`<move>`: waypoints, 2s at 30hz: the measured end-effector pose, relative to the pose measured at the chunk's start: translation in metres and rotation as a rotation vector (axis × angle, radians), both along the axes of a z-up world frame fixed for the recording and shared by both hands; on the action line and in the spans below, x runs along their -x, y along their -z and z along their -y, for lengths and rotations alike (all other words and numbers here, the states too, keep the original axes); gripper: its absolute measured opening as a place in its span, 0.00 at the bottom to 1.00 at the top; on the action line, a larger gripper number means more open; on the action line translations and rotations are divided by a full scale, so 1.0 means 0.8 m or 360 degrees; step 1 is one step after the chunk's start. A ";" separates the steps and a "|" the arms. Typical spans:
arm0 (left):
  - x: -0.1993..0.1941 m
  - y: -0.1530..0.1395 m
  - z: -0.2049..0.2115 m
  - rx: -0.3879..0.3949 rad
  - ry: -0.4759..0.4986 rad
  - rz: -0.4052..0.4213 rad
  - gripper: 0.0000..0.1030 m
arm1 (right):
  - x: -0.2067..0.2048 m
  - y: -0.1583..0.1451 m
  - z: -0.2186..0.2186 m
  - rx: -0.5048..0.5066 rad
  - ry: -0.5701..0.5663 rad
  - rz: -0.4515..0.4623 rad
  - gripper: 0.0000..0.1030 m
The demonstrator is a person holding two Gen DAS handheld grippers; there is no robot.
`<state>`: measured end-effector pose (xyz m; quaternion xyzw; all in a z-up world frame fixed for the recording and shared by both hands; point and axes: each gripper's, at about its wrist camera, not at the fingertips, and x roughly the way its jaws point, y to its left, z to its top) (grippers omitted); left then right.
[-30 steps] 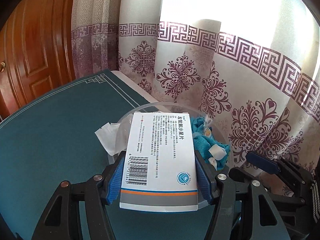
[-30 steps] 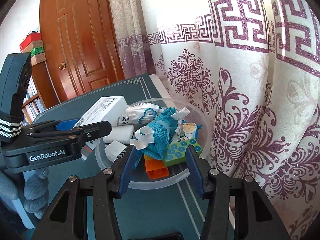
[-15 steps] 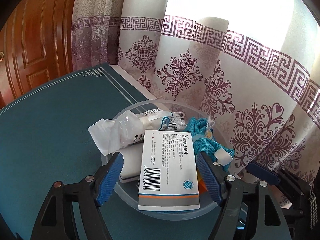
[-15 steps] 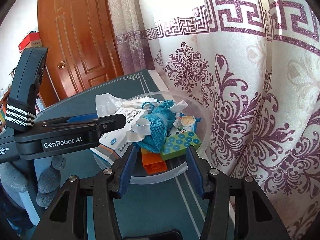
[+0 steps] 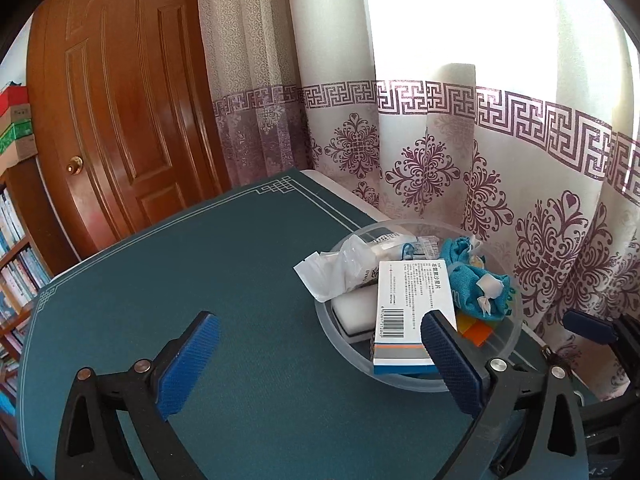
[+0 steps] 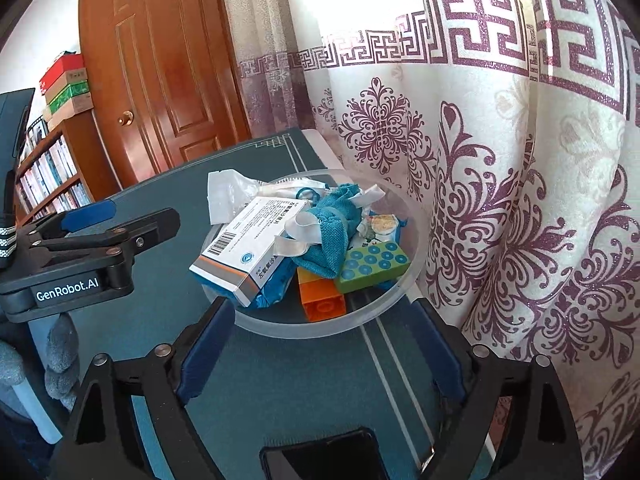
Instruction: Organize objects
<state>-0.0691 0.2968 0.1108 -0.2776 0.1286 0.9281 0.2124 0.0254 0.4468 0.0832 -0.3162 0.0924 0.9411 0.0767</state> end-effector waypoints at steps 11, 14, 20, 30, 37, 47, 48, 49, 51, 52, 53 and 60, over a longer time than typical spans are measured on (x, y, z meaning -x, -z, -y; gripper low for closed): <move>-0.041 -0.024 0.029 -0.0039 -0.0103 -0.0056 1.00 | -0.011 -0.024 0.028 -0.0155 -0.0014 0.0001 0.98; -0.048 -0.025 0.029 -0.0021 -0.0102 -0.0046 1.00 | -0.011 -0.025 0.031 -0.0172 -0.0009 0.0021 0.98; -0.053 -0.024 0.029 -0.0021 -0.0080 -0.0023 1.00 | -0.010 -0.026 0.030 -0.0194 0.0008 0.0047 0.98; -0.058 -0.021 0.022 0.0021 -0.0070 -0.0019 1.00 | -0.012 -0.027 0.031 -0.0215 -0.0007 0.0055 0.98; -0.058 -0.020 0.017 0.0034 -0.0042 -0.0004 1.00 | -0.011 -0.027 0.029 -0.0219 0.0007 0.0063 0.98; -0.058 -0.017 0.011 0.0044 -0.0011 0.0010 1.00 | -0.008 -0.022 0.026 -0.0219 0.0011 0.0087 0.98; -0.058 -0.017 0.011 0.0046 -0.0009 0.0011 1.00 | -0.008 -0.021 0.026 -0.0219 0.0011 0.0088 0.98; -0.058 -0.016 0.010 0.0047 -0.0005 0.0012 1.00 | -0.008 -0.021 0.026 -0.0219 0.0013 0.0088 0.98; -0.058 -0.016 0.008 0.0044 0.0010 0.0023 1.00 | -0.008 -0.021 0.026 -0.0218 0.0013 0.0090 0.98; -0.058 -0.016 0.008 0.0043 0.0014 0.0026 1.00 | -0.007 -0.021 0.025 -0.0217 0.0013 0.0091 0.98; -0.058 -0.015 0.007 0.0045 0.0016 0.0026 1.00 | -0.007 -0.020 0.025 -0.0218 0.0016 0.0093 0.98; -0.057 -0.013 0.003 0.0056 0.0029 0.0026 1.00 | -0.005 -0.019 0.022 -0.0226 0.0032 0.0104 0.98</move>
